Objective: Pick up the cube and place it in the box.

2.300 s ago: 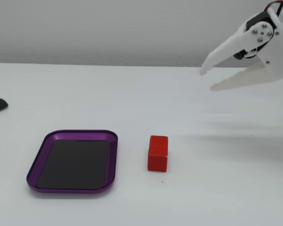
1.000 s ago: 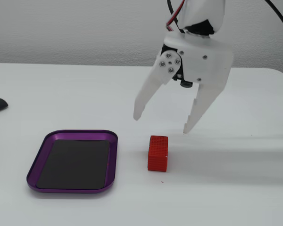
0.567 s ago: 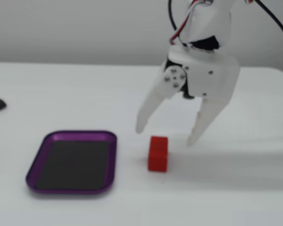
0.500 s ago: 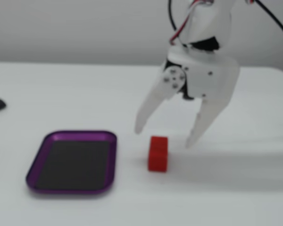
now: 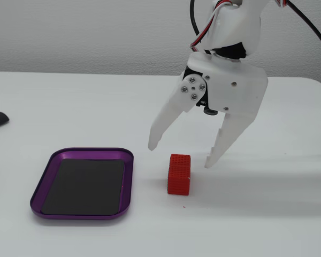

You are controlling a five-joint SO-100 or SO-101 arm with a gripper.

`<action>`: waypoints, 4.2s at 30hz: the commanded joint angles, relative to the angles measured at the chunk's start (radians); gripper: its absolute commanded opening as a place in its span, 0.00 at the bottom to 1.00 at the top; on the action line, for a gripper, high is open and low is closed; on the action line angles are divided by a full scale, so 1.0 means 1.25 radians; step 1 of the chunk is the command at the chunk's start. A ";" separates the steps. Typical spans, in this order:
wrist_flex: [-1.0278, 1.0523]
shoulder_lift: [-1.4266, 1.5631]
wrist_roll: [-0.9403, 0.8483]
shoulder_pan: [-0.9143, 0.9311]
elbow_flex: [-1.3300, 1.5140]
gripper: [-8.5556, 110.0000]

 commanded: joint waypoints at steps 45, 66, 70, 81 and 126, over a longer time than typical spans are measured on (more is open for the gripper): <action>0.070 0.005 -0.178 0.048 -0.091 0.30; -0.080 0.002 -0.085 0.043 0.042 0.30; -0.092 0.001 -0.069 0.006 0.043 0.30; -0.142 0.013 -0.069 0.009 0.126 0.30; -0.139 -0.180 -0.139 -0.043 -0.250 0.07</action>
